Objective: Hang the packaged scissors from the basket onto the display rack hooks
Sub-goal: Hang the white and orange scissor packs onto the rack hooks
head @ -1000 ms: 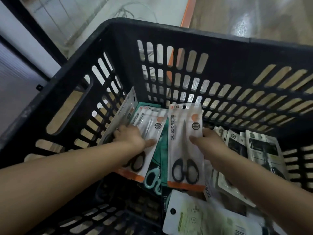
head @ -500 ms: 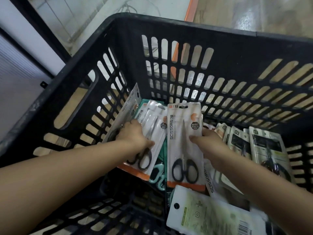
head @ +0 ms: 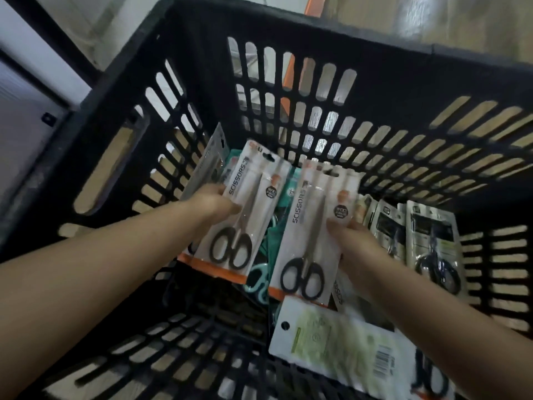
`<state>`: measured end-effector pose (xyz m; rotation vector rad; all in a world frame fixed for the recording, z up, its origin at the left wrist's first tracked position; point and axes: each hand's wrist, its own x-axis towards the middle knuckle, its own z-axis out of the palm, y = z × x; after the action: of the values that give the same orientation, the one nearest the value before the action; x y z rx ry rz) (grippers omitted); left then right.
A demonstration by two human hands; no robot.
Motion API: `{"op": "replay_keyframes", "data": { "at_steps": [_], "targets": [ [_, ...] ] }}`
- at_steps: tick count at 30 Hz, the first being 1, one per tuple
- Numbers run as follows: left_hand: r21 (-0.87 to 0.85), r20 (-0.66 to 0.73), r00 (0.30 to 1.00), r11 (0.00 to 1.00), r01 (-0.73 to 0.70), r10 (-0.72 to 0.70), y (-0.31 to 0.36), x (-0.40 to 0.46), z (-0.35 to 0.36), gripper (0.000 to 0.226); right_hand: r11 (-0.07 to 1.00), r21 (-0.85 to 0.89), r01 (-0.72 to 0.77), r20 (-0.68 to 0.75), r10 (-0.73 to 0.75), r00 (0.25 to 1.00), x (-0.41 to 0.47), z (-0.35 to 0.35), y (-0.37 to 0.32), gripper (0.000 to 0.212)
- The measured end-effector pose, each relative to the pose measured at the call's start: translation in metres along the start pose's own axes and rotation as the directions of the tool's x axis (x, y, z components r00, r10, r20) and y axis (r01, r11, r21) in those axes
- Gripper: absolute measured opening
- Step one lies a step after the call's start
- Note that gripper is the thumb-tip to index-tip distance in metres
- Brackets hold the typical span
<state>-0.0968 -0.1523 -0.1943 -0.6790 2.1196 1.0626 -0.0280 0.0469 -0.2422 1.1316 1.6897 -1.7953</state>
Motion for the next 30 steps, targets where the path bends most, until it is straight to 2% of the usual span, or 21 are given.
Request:
{"op": "replay_keyframes", "data": {
  "at_steps": [3, 6, 11, 13, 15, 19, 23, 24, 26, 28, 30],
  "targets": [
    [-0.085, -0.062, 0.998, 0.996, -0.004, -0.001, 0.004, -0.028, -0.008, 0.033, 0.997, 0.006, -0.076, -0.068, 0.076, 0.995, -0.03, -0.002, -0.02, 0.041],
    [-0.169, -0.115, 0.993, 0.986, -0.002, -0.018, 0.006, -0.071, -0.023, 0.031, 0.994, -0.073, -0.085, -0.057, 0.081, 0.995, -0.07, -0.006, -0.05, 0.023],
    [-0.314, -0.099, 0.993, 0.949, 0.032, -0.066, 0.05, -0.161, -0.079, 0.022, 0.986, -0.155, -0.061, -0.057, 0.053, 0.997, -0.159, -0.002, -0.133, 0.029],
    [-0.385, -0.084, 0.995, 0.923, 0.011, -0.047, 0.086, -0.209, -0.117, 0.012, 0.987, -0.16, -0.032, -0.039, 0.026, 0.999, -0.203, 0.001, -0.188, 0.028],
    [-0.449, -0.078, 0.997, 0.893, -0.027, -0.01, 0.13, -0.264, -0.162, 0.015, 0.988, -0.152, 0.0, -0.009, -0.002, 1.0, -0.253, 0.0, -0.25, 0.024],
    [-0.447, -0.148, 0.983, 0.879, -0.167, 0.111, 0.212, -0.374, -0.25, 0.008, 0.969, -0.15, 0.197, 0.053, -0.191, 0.98, -0.365, -0.001, -0.387, 0.03],
    [-0.424, -0.28, 0.942, 0.856, -0.295, 0.186, 0.282, -0.489, -0.315, 0.024, 0.9, -0.06, 0.432, 0.176, -0.416, 0.892, -0.491, -0.008, -0.496, 0.014],
    [-0.429, -0.302, 0.932, 0.844, -0.321, 0.201, 0.295, -0.519, -0.325, 0.022, 0.874, -0.057, 0.483, 0.215, -0.462, 0.86, -0.515, -0.013, -0.512, 0.015],
    [-0.449, -0.379, 0.901, 0.81, -0.378, 0.211, 0.307, -0.579, -0.336, 0.004, 0.826, -0.077, 0.558, 0.279, -0.52, 0.807, -0.566, -0.026, -0.532, 0.022],
    [-0.495, -0.443, 0.874, 0.758, -0.424, 0.2, 0.309, -0.629, -0.339, 0.004, 0.808, -0.06, 0.586, 0.333, -0.537, 0.775, -0.607, -0.04, -0.539, 0.03],
    [-0.536, -0.487, 0.855, 0.712, -0.453, 0.177, 0.294, -0.667, -0.328, 0.005, 0.801, -0.046, 0.597, 0.375, -0.54, 0.753, -0.636, -0.052, -0.529, 0.028]
  ]
}}
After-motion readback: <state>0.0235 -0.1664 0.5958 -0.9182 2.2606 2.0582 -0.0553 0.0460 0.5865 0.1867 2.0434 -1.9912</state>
